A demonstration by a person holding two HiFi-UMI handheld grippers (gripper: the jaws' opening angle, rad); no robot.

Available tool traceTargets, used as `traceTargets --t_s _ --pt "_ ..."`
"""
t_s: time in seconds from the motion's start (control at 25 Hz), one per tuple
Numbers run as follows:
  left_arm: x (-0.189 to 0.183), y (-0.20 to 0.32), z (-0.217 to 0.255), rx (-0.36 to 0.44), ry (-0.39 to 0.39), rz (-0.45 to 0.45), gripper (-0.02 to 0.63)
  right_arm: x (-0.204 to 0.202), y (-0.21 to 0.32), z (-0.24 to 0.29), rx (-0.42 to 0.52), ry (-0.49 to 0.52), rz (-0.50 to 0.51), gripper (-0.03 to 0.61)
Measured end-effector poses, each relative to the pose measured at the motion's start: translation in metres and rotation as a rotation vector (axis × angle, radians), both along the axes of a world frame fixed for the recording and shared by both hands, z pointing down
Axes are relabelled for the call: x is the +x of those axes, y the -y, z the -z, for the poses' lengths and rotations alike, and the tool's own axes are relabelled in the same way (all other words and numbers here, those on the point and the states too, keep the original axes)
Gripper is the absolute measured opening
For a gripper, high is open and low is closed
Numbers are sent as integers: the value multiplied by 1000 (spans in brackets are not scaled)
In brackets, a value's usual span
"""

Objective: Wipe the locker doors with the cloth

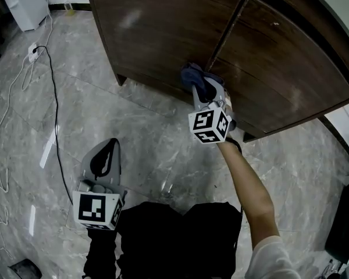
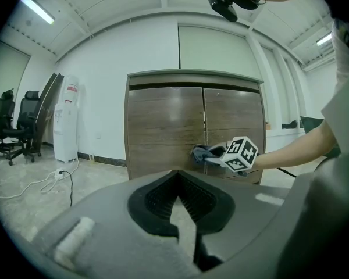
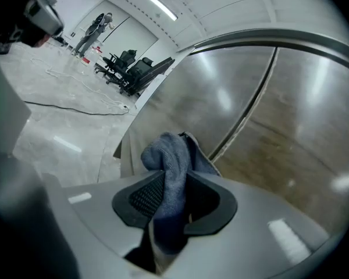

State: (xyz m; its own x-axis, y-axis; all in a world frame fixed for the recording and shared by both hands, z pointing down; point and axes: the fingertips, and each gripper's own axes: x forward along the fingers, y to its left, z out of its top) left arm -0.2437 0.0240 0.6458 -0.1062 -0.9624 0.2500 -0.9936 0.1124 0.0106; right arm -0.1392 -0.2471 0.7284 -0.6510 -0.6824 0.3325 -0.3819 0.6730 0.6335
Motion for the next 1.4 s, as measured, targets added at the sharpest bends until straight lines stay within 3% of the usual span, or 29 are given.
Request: traceTargets --t_s 0.32,0.56,0.8,1.2,1.4 --pt "-8 -2 -13 -22 -2 18 2 -6 -1 -109 -136 -134 -28 109" --pt "-12 -6 -17 -24 -10 29 2 -12 0 -108 -155 -120 -42 107" --pt "-9 -6 -14 -12 -23 30 2 -28 1 -20 -62 -46 -25 107" --pt "-11 -4 4 32 -18 22 2 -55 6 182 105 84 -1 107" --pt "-15 -7 3 37 -21 23 2 -70 6 248 189 115 24 109"
